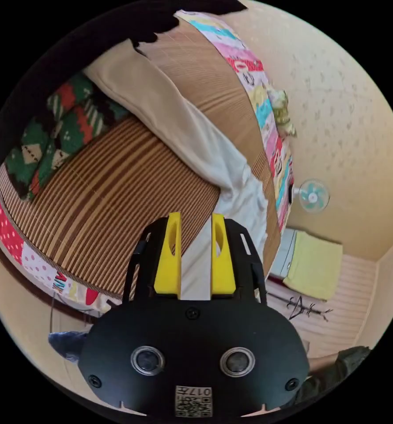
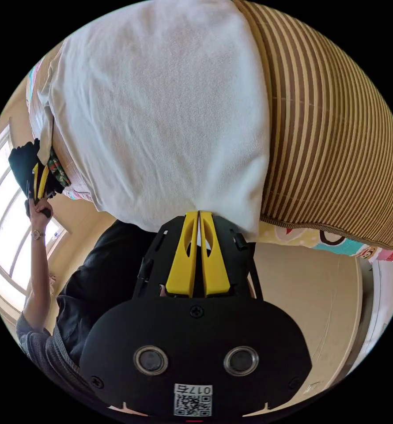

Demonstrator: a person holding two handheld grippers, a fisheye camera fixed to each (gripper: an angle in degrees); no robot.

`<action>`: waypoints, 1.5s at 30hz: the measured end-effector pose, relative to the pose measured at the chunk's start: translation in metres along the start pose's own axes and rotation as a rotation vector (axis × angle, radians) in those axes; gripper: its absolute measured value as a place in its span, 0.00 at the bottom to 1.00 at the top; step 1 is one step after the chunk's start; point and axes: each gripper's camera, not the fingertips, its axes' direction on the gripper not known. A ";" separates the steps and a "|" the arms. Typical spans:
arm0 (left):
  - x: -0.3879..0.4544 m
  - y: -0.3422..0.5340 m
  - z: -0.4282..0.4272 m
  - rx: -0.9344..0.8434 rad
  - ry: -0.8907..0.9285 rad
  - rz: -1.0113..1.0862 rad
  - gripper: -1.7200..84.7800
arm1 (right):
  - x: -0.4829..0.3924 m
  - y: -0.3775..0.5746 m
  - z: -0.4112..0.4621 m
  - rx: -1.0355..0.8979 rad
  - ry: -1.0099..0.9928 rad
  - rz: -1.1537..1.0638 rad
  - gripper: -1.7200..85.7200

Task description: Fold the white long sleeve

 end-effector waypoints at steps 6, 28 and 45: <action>-0.056 -0.061 -0.010 0.306 0.106 -0.401 0.18 | 0.007 0.007 0.000 0.000 0.005 0.060 0.02; 0.041 -0.009 0.001 0.326 0.061 0.094 0.06 | 0.065 -0.038 -0.013 0.028 -0.161 0.068 0.02; 0.200 0.313 0.378 -0.585 -0.151 1.057 0.11 | 0.283 -0.005 -0.003 0.664 -1.211 0.280 0.05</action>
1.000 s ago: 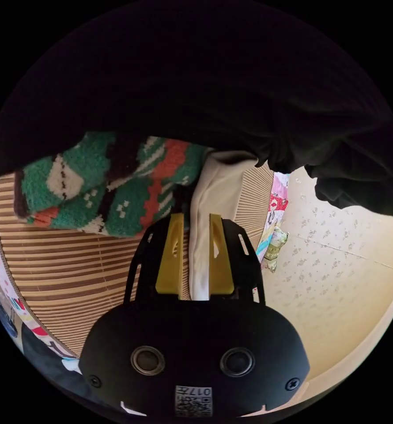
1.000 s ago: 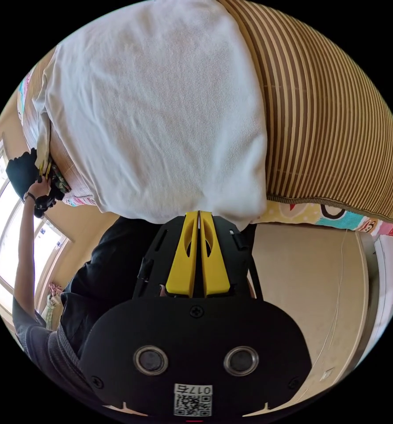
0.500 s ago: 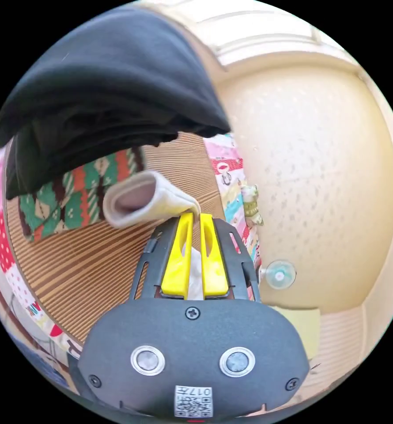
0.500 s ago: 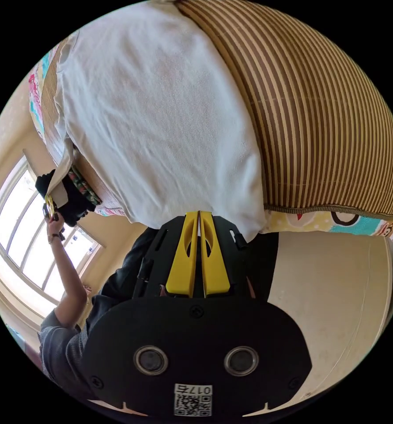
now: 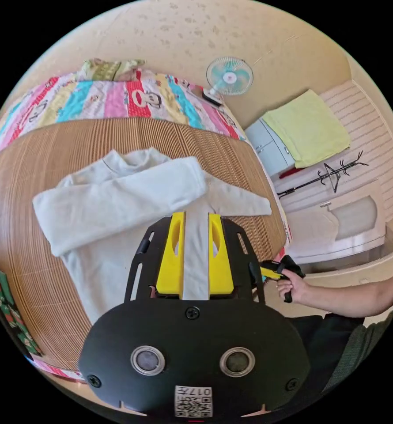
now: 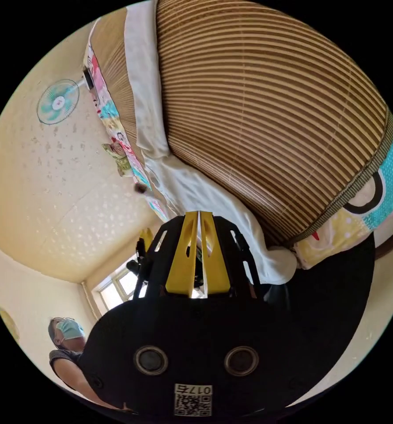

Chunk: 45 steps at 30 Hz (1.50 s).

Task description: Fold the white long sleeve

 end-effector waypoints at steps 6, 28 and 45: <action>-0.014 0.063 0.043 -0.183 -0.050 -0.034 0.11 | 0.015 -0.056 -0.046 0.166 -0.142 0.009 0.11; -0.034 -0.137 0.189 -0.186 -0.188 0.118 0.18 | 0.043 -0.186 -0.118 0.533 -0.369 0.048 0.17; -0.032 -0.157 0.181 -0.093 0.228 -0.022 0.12 | 0.049 -0.219 -0.165 0.540 -0.436 0.021 0.15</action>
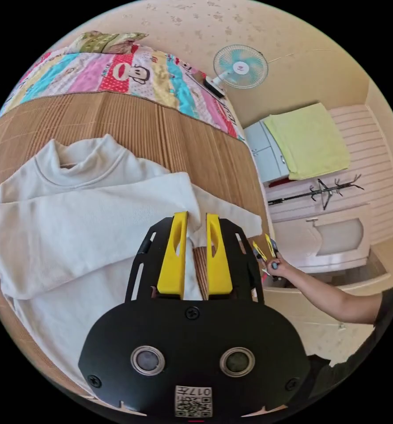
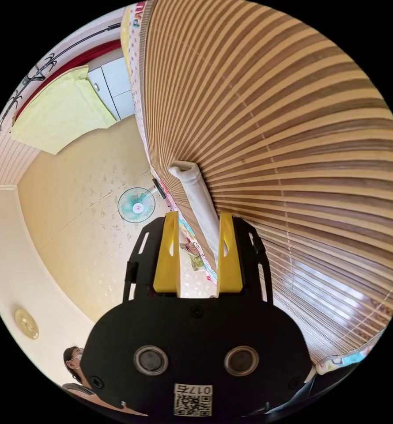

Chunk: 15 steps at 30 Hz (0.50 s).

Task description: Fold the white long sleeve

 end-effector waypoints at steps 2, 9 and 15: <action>-0.004 0.007 0.016 -0.107 -0.031 -0.011 0.14 | -0.006 -0.001 0.002 0.003 0.000 -0.004 0.11; -0.031 0.097 -0.037 -0.162 -0.186 -0.134 0.14 | -0.050 0.044 0.056 -0.255 -0.392 -0.228 0.05; -0.065 0.202 -0.121 -0.239 -0.361 -0.257 0.13 | -0.101 0.203 0.149 -0.689 -0.609 -0.481 0.05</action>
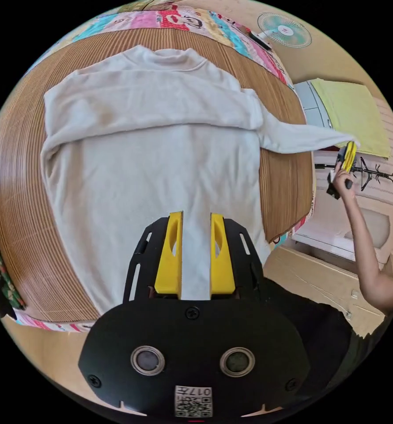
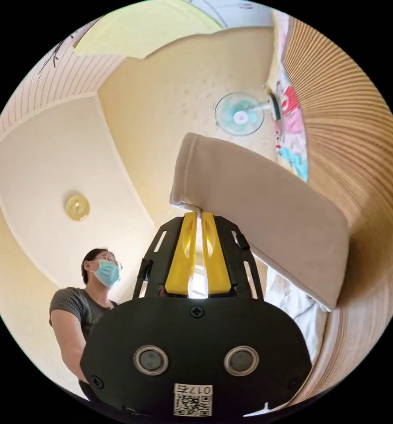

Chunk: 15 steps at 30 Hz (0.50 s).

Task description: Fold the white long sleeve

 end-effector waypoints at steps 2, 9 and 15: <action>-0.027 0.027 -0.009 -0.036 -0.028 -0.039 0.13 | 0.013 0.029 0.065 -0.092 -0.021 0.032 0.05; -0.116 0.103 -0.044 -0.162 -0.075 -0.167 0.14 | 0.124 0.170 0.244 -0.722 0.287 0.361 0.11; -0.153 0.135 -0.068 -0.203 -0.027 -0.162 0.15 | 0.102 0.203 0.169 -0.694 0.657 0.383 0.13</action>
